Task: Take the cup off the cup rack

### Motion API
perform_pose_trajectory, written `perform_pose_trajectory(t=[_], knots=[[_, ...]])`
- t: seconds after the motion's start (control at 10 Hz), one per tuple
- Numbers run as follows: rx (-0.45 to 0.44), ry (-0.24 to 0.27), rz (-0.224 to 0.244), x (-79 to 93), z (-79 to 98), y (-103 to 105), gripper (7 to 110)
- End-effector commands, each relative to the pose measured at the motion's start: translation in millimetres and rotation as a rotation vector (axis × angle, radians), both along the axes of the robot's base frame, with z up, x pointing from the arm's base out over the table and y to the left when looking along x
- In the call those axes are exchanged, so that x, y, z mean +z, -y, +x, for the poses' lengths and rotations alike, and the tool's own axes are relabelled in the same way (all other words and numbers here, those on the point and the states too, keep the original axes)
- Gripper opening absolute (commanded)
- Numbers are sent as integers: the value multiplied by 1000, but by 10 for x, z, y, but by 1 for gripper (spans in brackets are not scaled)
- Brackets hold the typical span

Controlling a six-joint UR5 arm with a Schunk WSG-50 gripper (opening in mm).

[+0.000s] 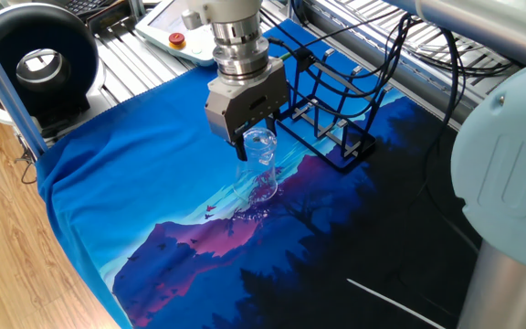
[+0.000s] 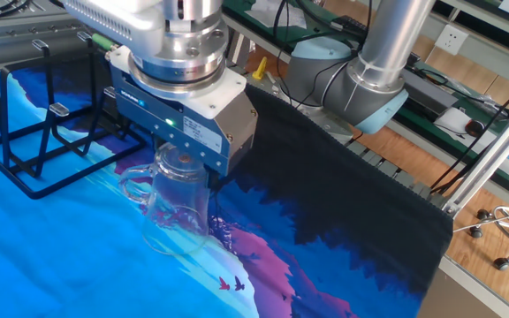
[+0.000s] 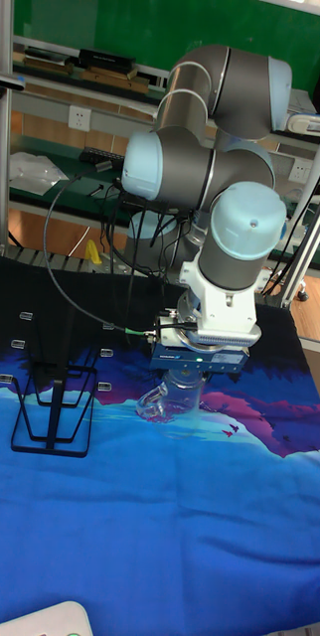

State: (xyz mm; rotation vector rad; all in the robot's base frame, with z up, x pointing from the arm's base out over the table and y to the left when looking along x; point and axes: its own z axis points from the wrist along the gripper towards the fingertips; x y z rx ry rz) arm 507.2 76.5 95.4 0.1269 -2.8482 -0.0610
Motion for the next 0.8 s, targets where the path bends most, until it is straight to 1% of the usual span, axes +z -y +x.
perform_pose_trajectory(t=[0.0,0.1,0.2,0.3,0.4,0.5,0.6,0.7], knots=[[-23,-24,36,118,-39,-121,88],[-21,-28,41,114,-49,-129,88],[-20,-23,33,76,-36,-105,88],[-15,3,-21,7,33,45,88],[-24,13,-36,-17,61,88,88],[-56,-7,-3,16,13,-41,88],[-79,-28,59,62,-24,-216,88],[-80,-23,64,74,-3,-231,88]])
